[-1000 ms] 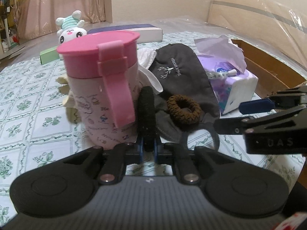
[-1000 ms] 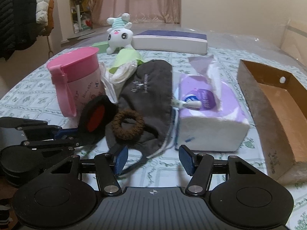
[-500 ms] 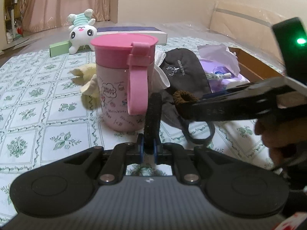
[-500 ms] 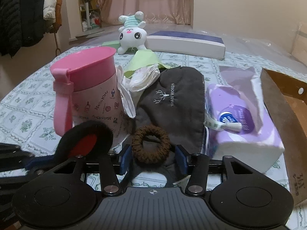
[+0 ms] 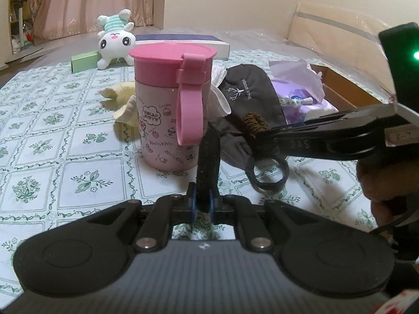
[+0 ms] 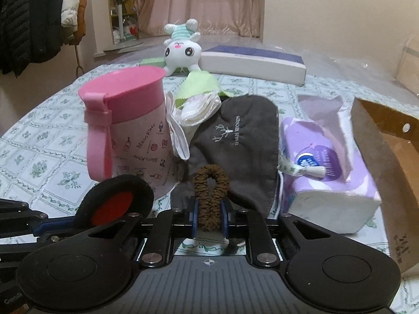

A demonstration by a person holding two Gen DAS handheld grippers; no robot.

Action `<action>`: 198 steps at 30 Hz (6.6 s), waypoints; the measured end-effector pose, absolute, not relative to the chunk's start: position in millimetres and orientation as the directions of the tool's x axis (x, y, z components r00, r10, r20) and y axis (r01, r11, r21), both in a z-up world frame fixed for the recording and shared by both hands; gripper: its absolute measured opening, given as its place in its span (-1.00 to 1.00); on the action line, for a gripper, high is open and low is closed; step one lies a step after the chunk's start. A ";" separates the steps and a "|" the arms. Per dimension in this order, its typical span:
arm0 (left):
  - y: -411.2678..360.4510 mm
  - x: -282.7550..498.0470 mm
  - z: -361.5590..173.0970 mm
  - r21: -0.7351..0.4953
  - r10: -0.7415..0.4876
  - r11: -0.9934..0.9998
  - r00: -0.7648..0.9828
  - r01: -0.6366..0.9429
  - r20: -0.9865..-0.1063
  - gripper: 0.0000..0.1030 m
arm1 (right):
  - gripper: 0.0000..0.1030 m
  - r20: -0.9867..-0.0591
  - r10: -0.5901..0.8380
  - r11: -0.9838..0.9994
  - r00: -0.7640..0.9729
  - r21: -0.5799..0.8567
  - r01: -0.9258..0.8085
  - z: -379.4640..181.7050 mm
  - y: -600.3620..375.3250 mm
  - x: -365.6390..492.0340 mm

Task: Organize soft objects
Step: 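Carry both items into the cardboard box and open both grippers, then move both grippers back from the box toward the pink cup, then grasp the dark grey eye mask with the right gripper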

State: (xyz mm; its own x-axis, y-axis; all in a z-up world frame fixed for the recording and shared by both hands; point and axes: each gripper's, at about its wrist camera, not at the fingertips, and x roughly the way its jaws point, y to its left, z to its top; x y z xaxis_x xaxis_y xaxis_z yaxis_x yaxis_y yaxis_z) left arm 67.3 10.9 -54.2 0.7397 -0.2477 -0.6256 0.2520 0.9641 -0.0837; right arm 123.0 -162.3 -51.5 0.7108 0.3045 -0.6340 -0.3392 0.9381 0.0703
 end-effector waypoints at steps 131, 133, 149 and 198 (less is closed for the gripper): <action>-4.1 32.1 -13.7 -0.052 -0.134 0.990 0.804 0.128 -0.579 0.95 | 0.74 -0.570 0.163 0.987 0.805 0.100 -0.128 -1.3 -256.8 37.1; -3.8 32.9 -14.0 -0.052 -0.135 0.990 0.803 0.128 -0.580 0.95 | 0.74 -0.573 0.165 0.986 0.802 0.100 -0.132 -2.3 -255.0 38.0; 20.9 48.0 -22.8 -0.027 -0.104 0.994 0.802 0.109 -0.588 0.95 | 0.73 -0.590 0.226 0.970 0.775 0.065 -0.233 -17.2 -210.7 62.7; 104.6 137.4 -61.8 -0.017 -0.173 0.979 0.778 0.205 -0.604 0.92 | -0.78 -0.667 0.216 0.923 0.714 -0.100 -0.373 -75.1 -124.0 140.4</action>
